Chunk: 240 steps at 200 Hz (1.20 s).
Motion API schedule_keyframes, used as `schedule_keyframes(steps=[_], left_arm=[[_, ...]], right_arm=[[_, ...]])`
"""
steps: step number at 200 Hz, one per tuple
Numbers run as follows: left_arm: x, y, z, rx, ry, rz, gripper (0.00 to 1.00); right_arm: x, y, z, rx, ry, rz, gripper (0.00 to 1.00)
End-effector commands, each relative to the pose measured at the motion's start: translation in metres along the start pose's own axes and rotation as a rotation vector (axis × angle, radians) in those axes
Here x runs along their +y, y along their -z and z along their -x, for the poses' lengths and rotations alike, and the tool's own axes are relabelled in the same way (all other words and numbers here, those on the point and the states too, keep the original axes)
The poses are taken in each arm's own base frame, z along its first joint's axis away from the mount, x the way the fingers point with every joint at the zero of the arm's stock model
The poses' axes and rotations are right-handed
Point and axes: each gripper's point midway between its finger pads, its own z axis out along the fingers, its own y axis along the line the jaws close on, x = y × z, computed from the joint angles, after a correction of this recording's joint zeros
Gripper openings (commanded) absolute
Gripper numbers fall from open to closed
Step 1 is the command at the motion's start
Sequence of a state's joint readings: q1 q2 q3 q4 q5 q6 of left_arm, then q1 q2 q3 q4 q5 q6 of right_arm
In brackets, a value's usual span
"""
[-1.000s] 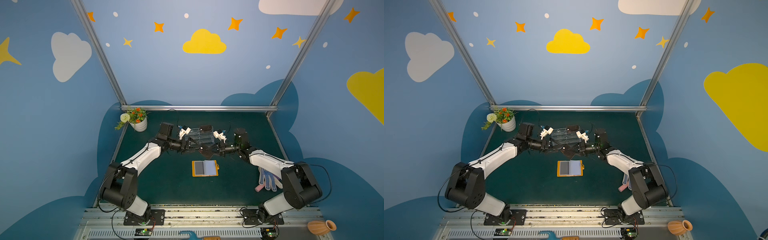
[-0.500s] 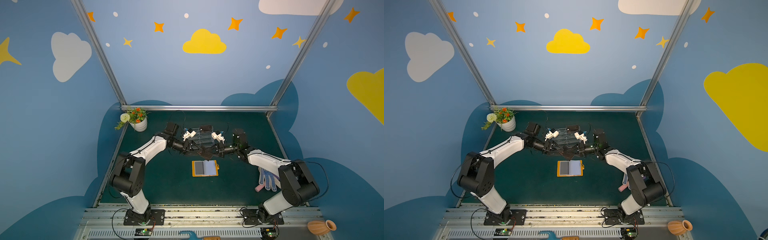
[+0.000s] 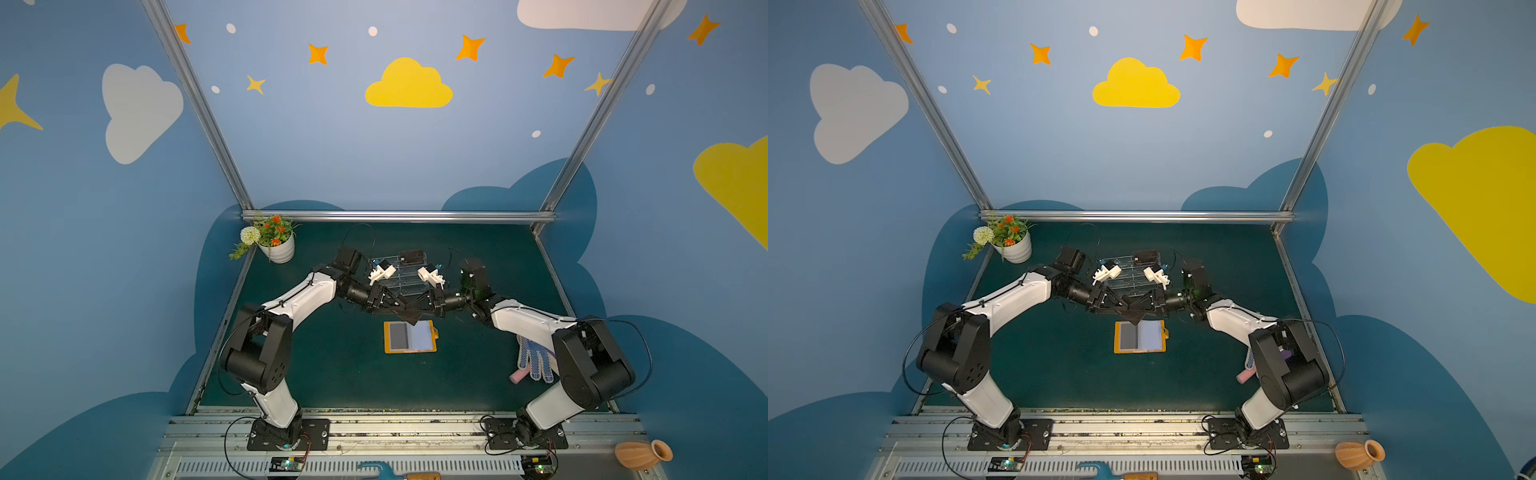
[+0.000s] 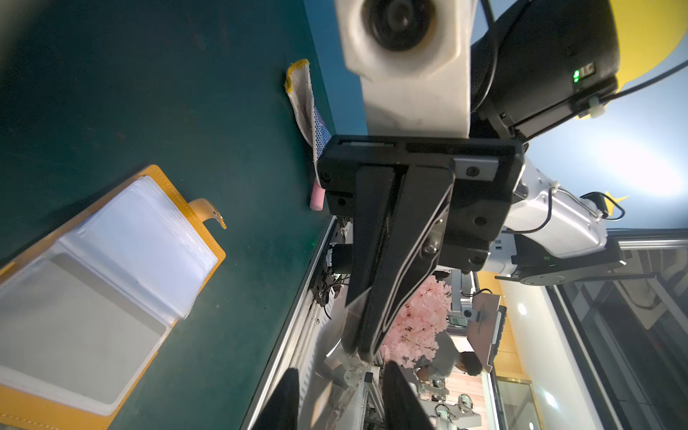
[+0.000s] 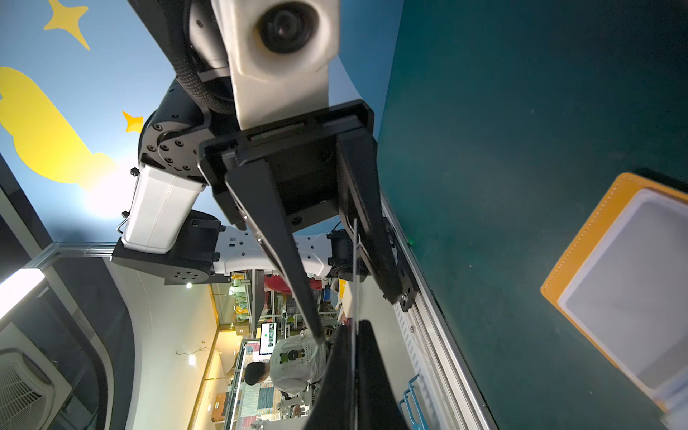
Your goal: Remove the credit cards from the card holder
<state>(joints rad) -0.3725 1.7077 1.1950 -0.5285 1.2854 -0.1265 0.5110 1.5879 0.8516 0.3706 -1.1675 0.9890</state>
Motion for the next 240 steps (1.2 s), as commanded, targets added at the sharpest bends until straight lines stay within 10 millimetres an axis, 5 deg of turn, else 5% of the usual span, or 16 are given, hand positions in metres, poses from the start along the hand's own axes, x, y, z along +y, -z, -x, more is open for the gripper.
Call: schedule_keyframes(steps=[1, 40, 78, 86, 119, 168, 240], left_arm=[[-0.002, -0.002, 0.001, 0.010, -0.015, -0.009, 0.23], [0.001, -0.004, -0.002, 0.019, 0.011, -0.008, 0.05], [0.013, 0.024, 0.033, -0.206, 0.052, 0.116, 0.04], [0.012, 0.036, 0.044, -0.294, 0.070, 0.150, 0.04], [0.019, 0.067, 0.070, -0.601, 0.167, 0.242, 0.04], [0.002, 0.090, 0.082, -0.828, 0.179, 0.227, 0.04], [-0.015, 0.087, 0.086, -0.903, 0.191, 0.147, 0.04]], right_arm=[[0.011, -0.002, 0.003, 0.013, 0.055, 0.022, 0.00], [0.009, 0.000, 0.004, 0.001, 0.057, 0.013, 0.00], [0.002, 0.018, 0.022, -0.151, 0.016, -0.038, 0.82], [0.001, 0.027, 0.027, -0.214, 0.002, -0.054, 0.88], [-0.008, 0.044, 0.039, -0.458, -0.093, -0.135, 0.94], [0.009, 0.025, 0.042, -0.506, -0.087, -0.098, 0.94], [0.015, 0.014, 0.072, -0.561, -0.078, 0.015, 0.94]])
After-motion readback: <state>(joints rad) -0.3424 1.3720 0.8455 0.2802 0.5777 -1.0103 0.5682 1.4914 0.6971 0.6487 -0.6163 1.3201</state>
